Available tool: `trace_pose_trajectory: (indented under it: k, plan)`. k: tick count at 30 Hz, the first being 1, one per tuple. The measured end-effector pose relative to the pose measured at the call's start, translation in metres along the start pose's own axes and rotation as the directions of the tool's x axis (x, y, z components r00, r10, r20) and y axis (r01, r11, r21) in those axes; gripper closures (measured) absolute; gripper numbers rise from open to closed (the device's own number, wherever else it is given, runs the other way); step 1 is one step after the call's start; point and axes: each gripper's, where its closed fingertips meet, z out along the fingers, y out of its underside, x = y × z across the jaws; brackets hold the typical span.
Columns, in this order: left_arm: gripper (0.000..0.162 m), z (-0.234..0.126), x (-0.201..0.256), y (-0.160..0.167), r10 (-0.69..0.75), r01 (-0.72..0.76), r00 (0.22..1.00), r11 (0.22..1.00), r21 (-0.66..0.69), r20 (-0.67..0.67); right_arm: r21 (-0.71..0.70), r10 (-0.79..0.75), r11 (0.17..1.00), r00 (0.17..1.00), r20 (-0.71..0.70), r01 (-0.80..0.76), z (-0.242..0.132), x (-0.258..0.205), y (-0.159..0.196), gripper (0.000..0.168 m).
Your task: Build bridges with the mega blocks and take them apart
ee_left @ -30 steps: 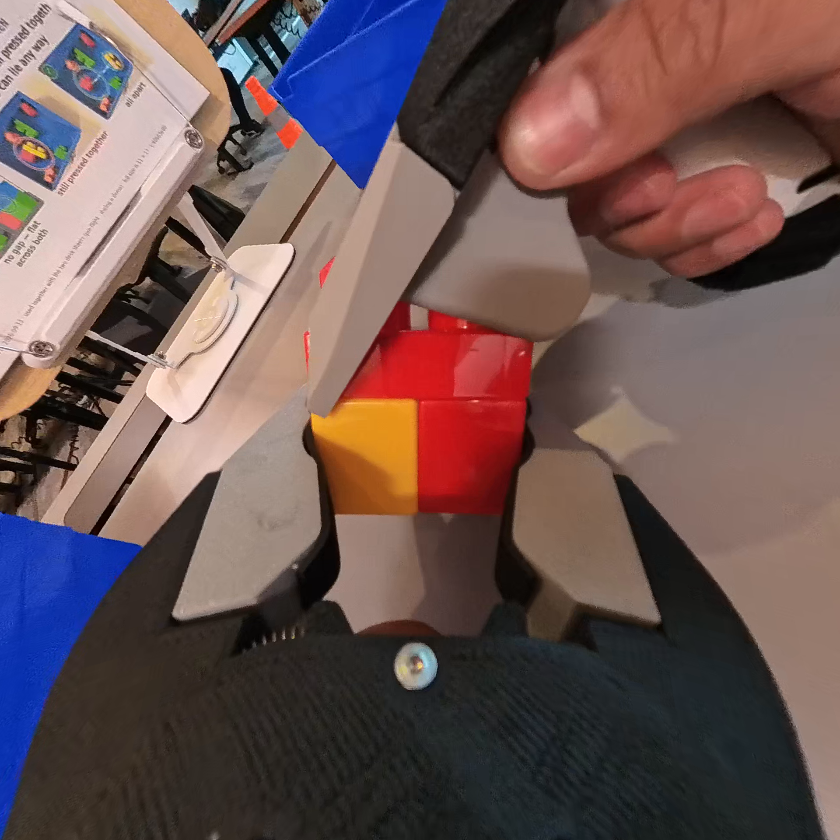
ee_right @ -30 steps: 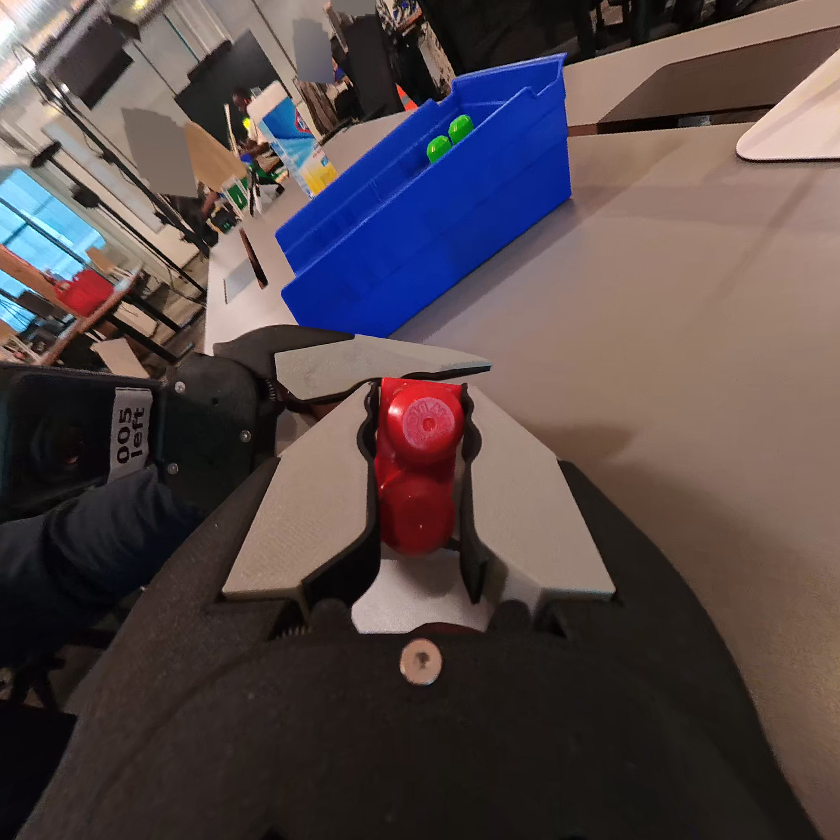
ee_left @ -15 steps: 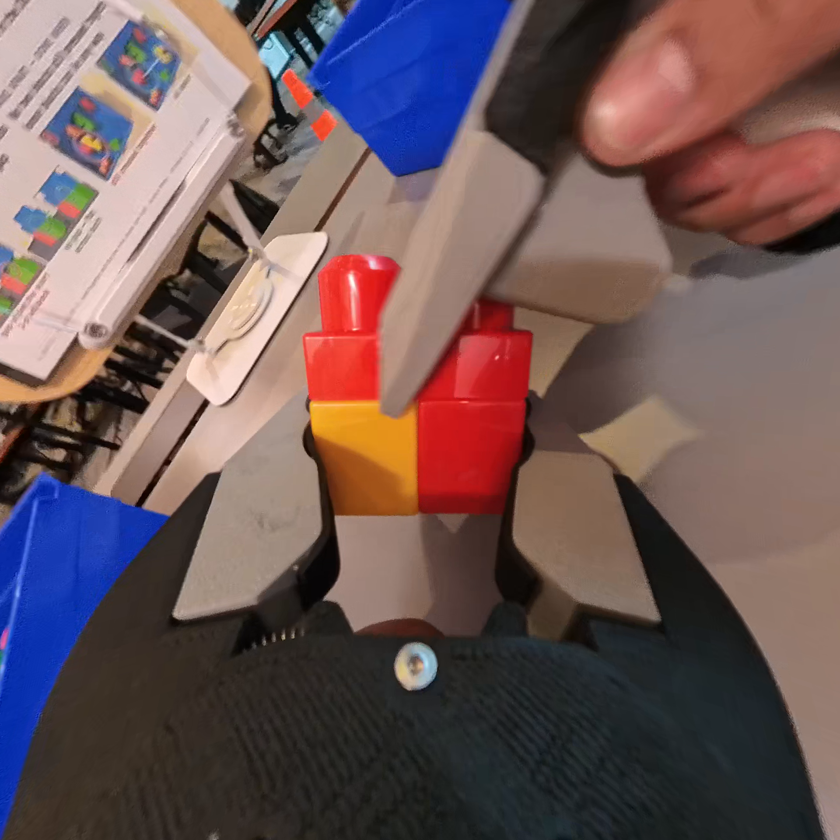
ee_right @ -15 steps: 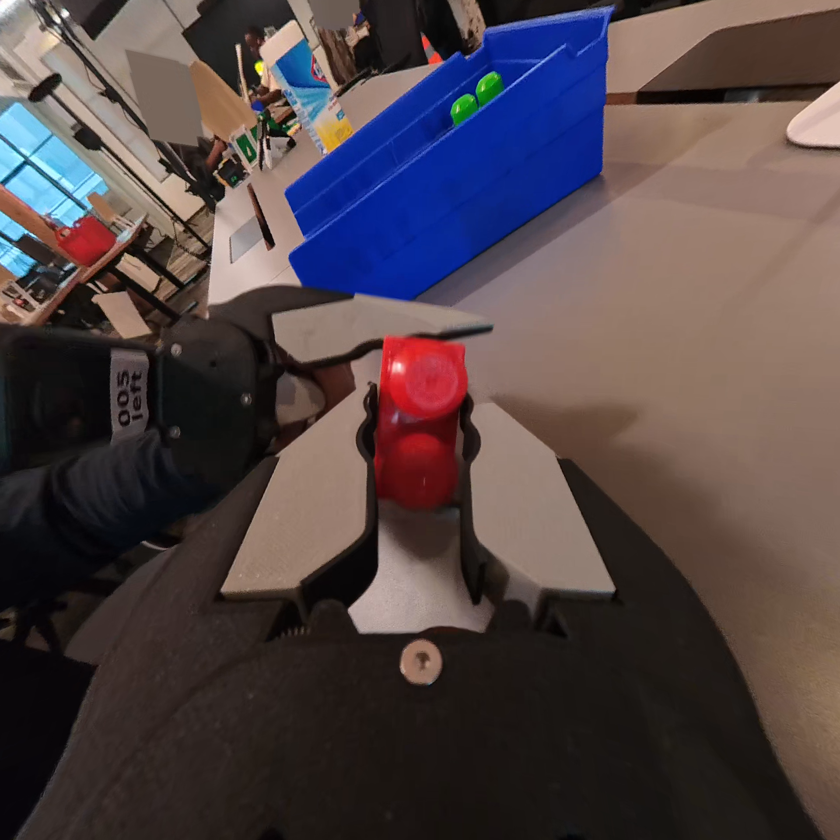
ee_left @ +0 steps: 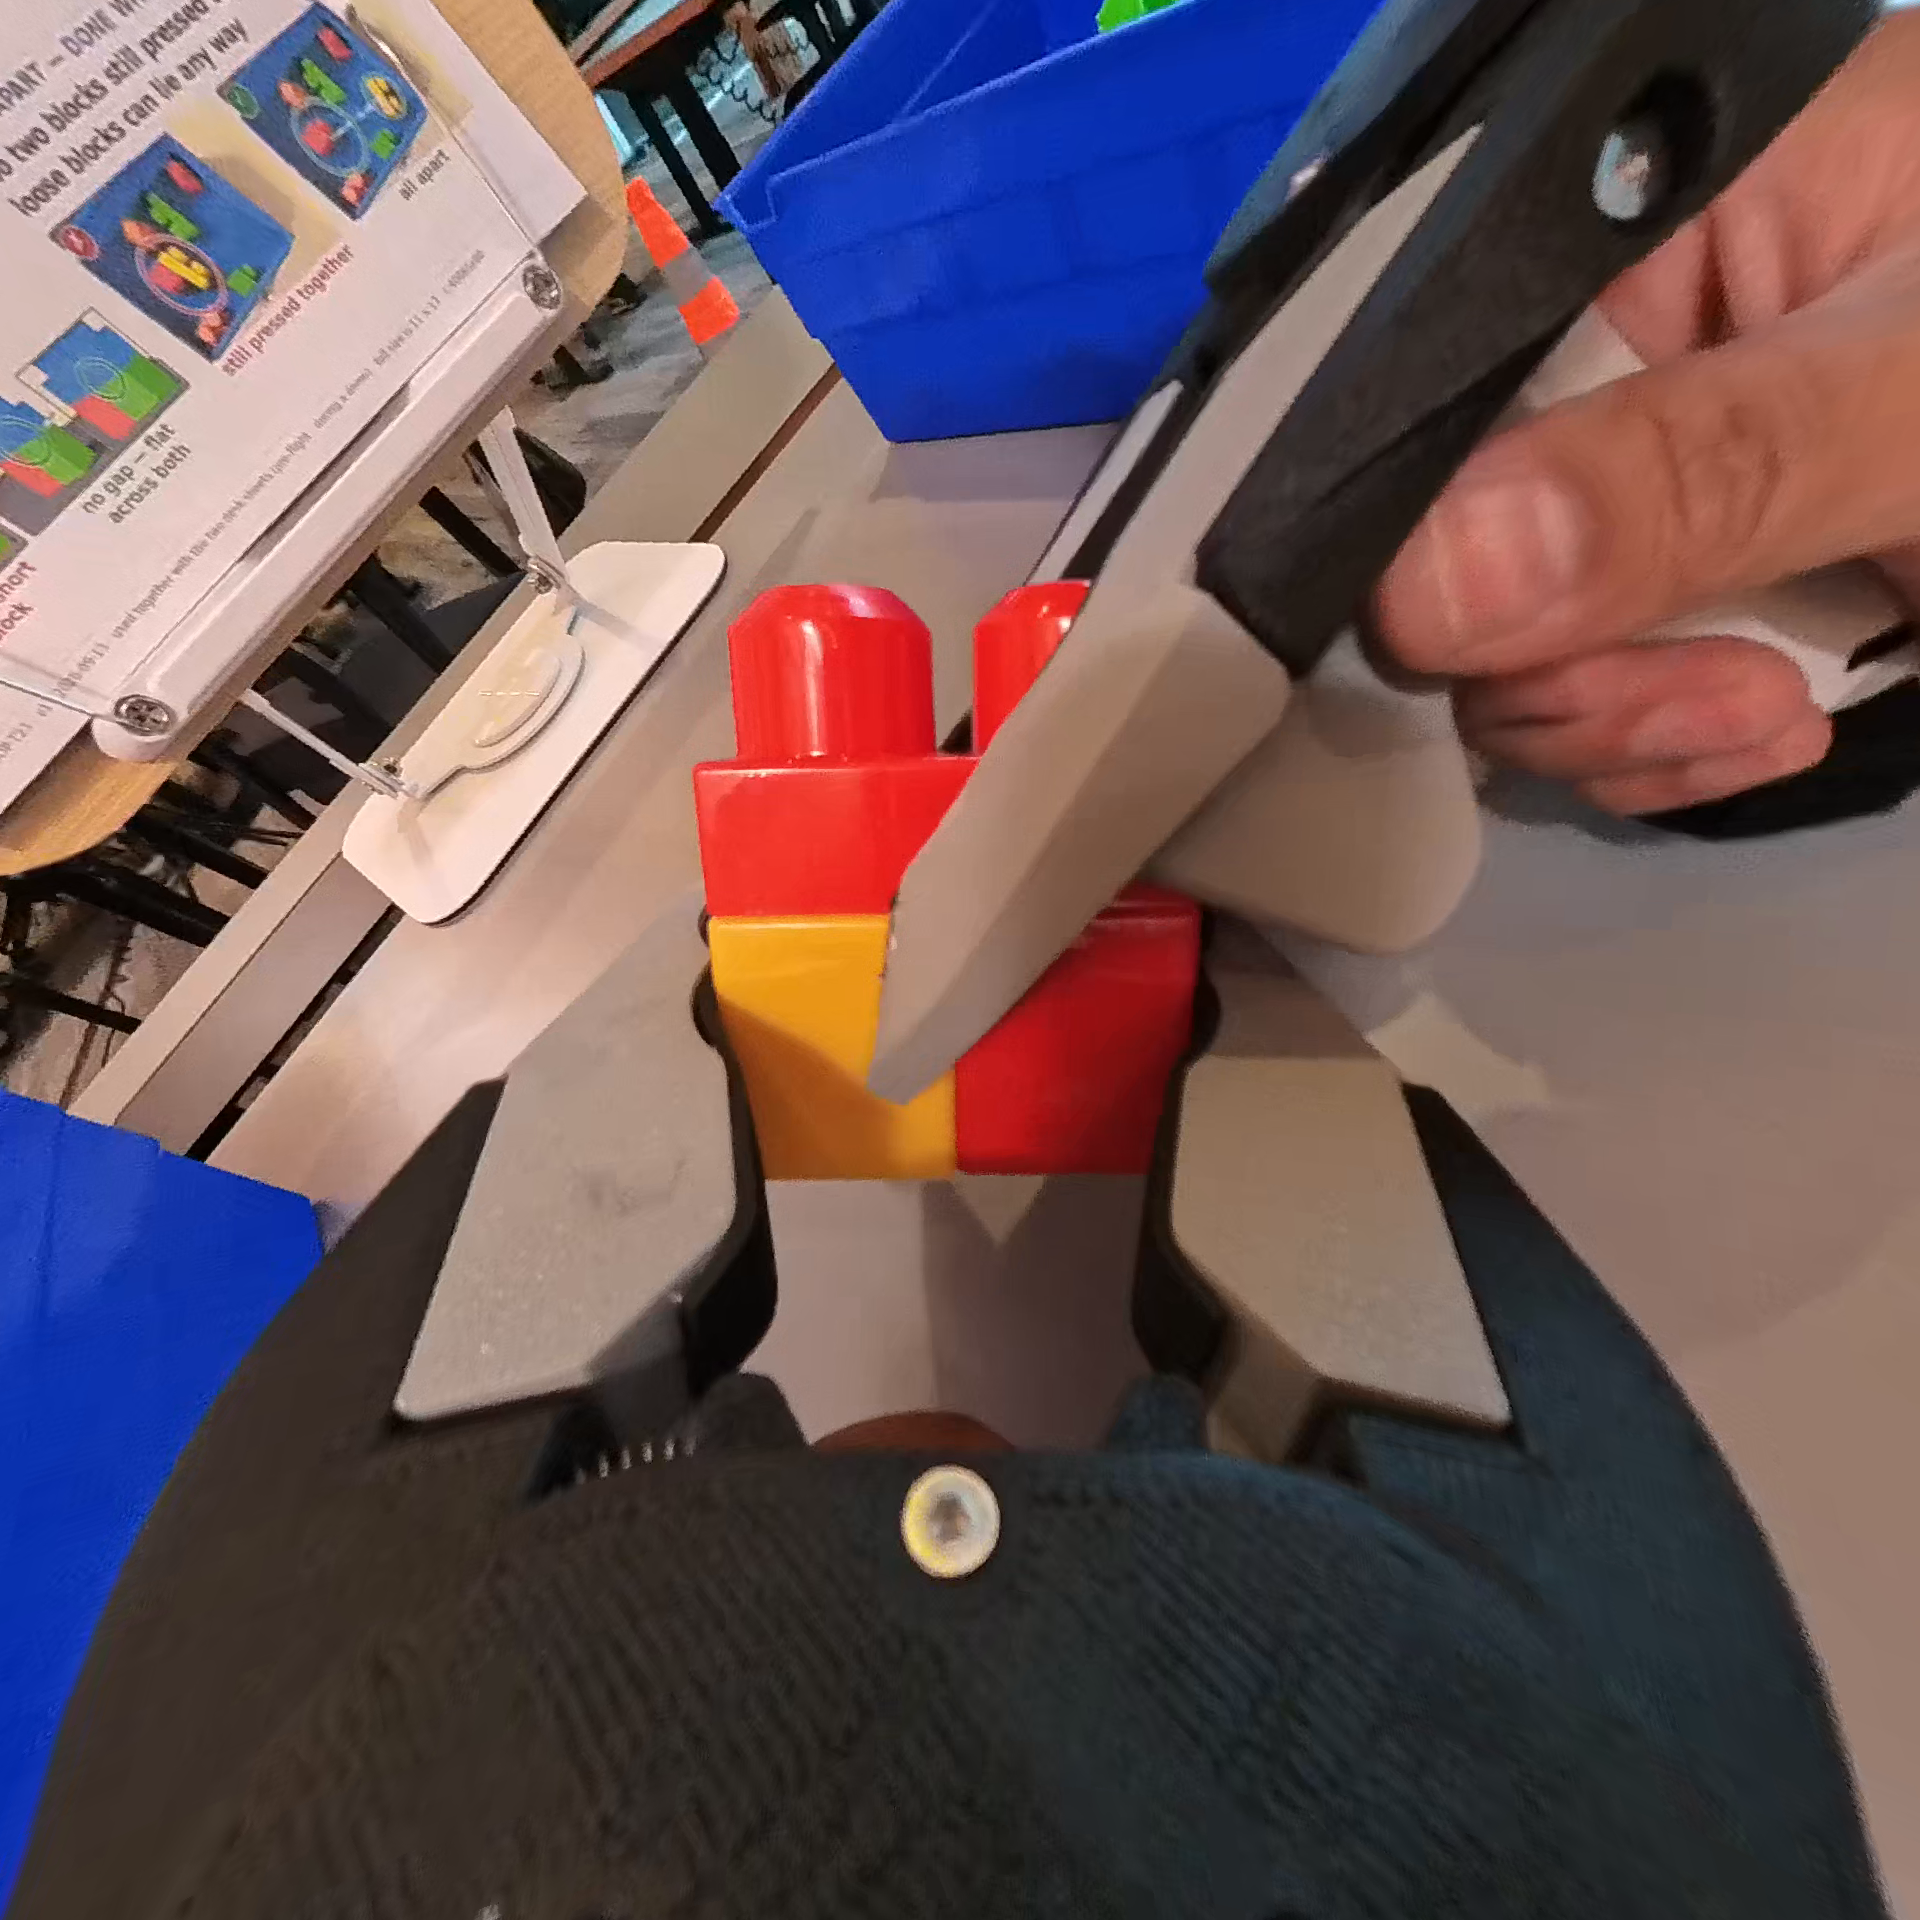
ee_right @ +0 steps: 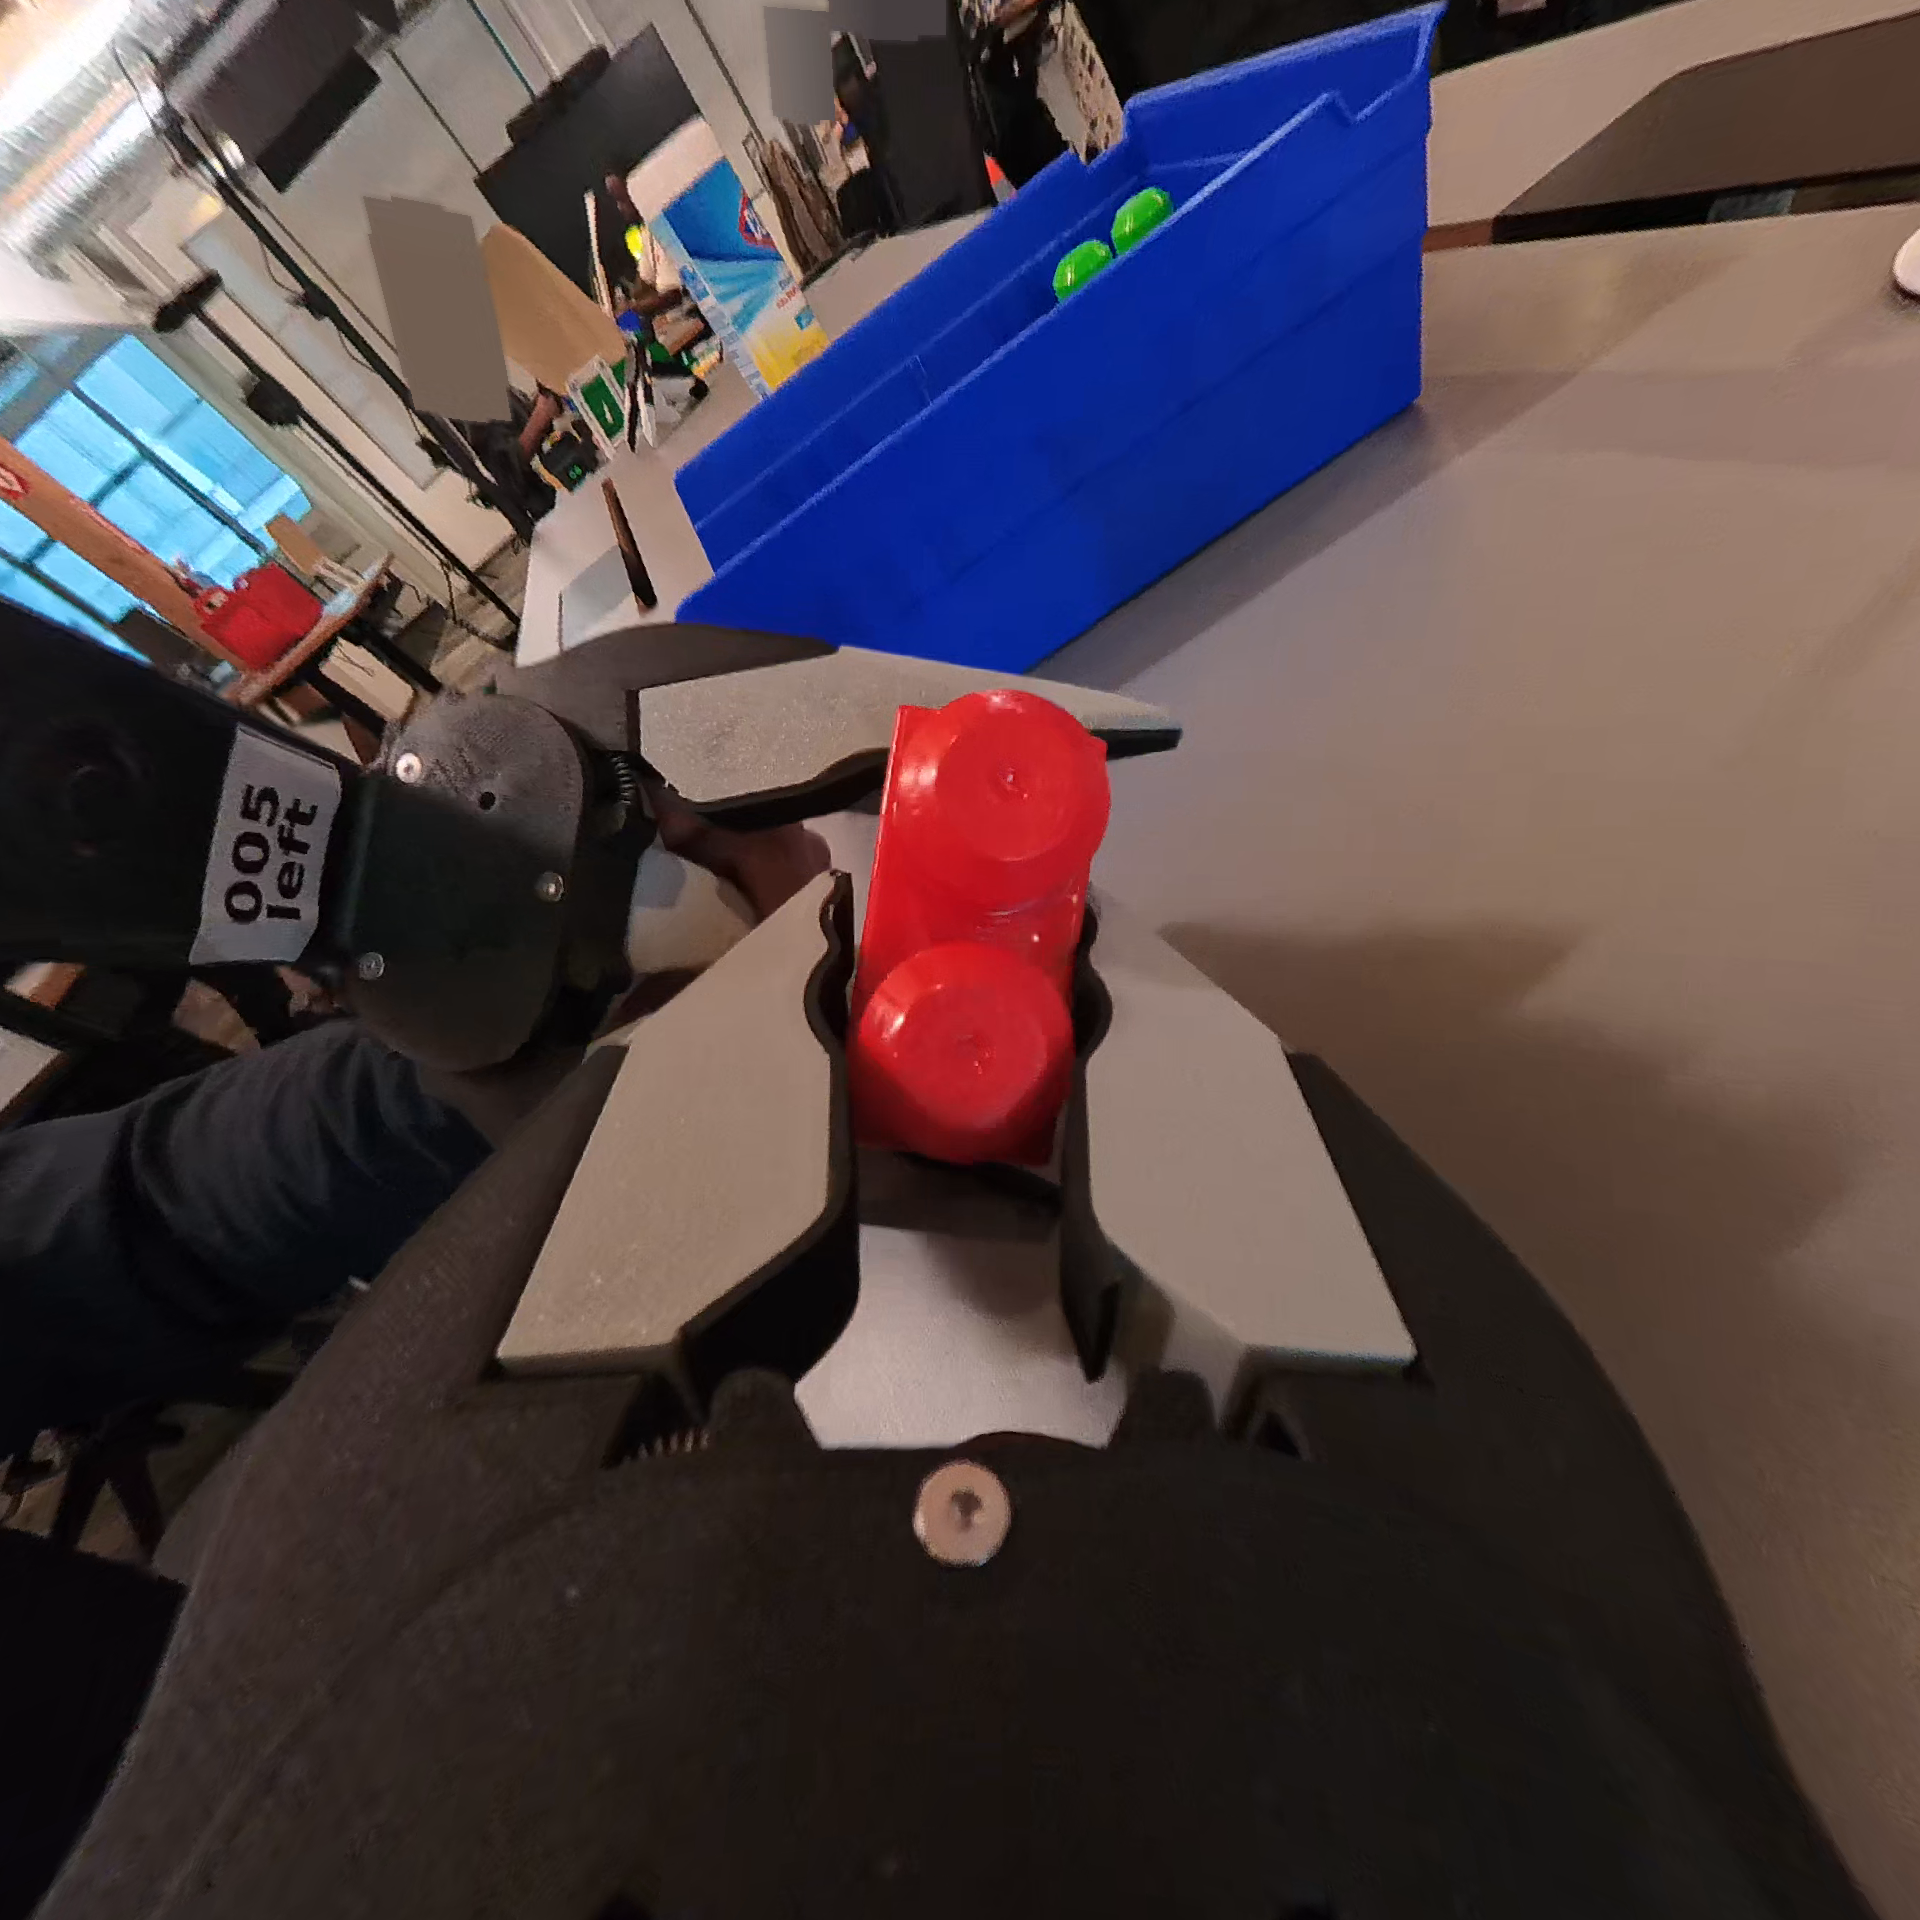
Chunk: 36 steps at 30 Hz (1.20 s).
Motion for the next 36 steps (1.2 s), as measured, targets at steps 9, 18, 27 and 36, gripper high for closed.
trace_pose_trajectory:
  k: [9,18,27,36]
  plan:
    - [0.077,-0.006,0.011,-0.008,0.159,-0.158,0.987,0.986,0.044,-0.018,-0.185,-0.138,0.972,0.989,0.043,0.144,-0.012,-0.008,0.018,0.131]
    - [0.076,-0.011,0.02,-0.009,0.276,-0.273,0.961,0.96,0.068,-0.036,-0.283,-0.148,0.942,0.981,0.129,0.179,-0.02,-0.015,0.032,0.131]
    - [0.076,-0.011,0.031,-0.007,0.394,-0.392,0.918,0.918,0.056,-0.039,-0.378,-0.137,0.905,0.975,0.173,0.194,-0.03,-0.017,0.047,0.132]
    - [0.077,-0.011,0.038,-0.008,0.425,-0.423,0.904,0.904,0.062,-0.044,-0.414,-0.121,0.889,0.972,0.201,0.196,-0.037,-0.018,0.053,0.131]
